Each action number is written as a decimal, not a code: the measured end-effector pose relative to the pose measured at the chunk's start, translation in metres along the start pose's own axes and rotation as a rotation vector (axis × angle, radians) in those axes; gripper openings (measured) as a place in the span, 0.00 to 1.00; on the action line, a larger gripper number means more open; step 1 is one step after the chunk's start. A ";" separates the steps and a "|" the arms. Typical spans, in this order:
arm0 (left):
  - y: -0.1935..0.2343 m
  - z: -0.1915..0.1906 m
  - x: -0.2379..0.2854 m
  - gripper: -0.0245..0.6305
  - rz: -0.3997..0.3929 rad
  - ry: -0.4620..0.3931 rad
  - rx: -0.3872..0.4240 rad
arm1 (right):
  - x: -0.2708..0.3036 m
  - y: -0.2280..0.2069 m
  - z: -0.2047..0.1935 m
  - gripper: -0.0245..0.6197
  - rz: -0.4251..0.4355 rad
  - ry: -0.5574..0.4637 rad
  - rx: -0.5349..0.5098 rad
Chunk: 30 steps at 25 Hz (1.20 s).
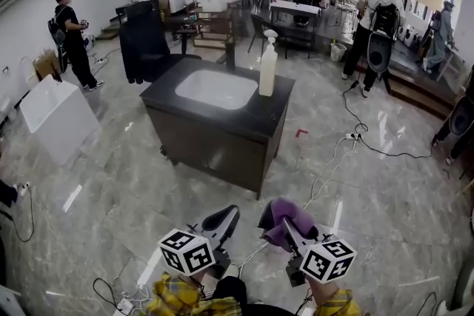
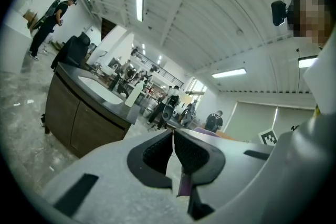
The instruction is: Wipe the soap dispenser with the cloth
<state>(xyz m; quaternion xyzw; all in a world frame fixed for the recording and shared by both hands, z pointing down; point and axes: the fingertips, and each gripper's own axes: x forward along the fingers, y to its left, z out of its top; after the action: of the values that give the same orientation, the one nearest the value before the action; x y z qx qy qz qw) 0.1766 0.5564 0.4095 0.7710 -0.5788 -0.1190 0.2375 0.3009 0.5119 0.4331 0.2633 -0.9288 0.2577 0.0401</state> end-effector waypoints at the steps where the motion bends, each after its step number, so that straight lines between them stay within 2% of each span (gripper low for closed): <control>1: 0.010 0.006 0.006 0.06 0.000 0.002 -0.005 | 0.010 -0.001 0.004 0.16 -0.005 -0.003 0.003; 5: 0.051 0.029 0.029 0.06 -0.015 0.018 -0.030 | 0.052 -0.009 0.021 0.16 -0.038 -0.008 0.013; 10: 0.094 0.054 0.052 0.06 -0.043 0.041 -0.025 | 0.105 -0.012 0.040 0.16 -0.065 -0.018 0.014; 20: 0.175 0.092 0.064 0.06 -0.049 0.052 -0.019 | 0.191 -0.004 0.059 0.15 -0.071 -0.059 0.022; 30: 0.205 0.096 0.097 0.06 -0.065 0.064 -0.052 | 0.225 -0.031 0.069 0.15 -0.103 -0.056 0.045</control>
<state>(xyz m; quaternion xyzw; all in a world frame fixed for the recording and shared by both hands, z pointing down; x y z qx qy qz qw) -0.0090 0.3981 0.4392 0.7862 -0.5424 -0.1169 0.2720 0.1281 0.3492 0.4350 0.3185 -0.9088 0.2687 0.0213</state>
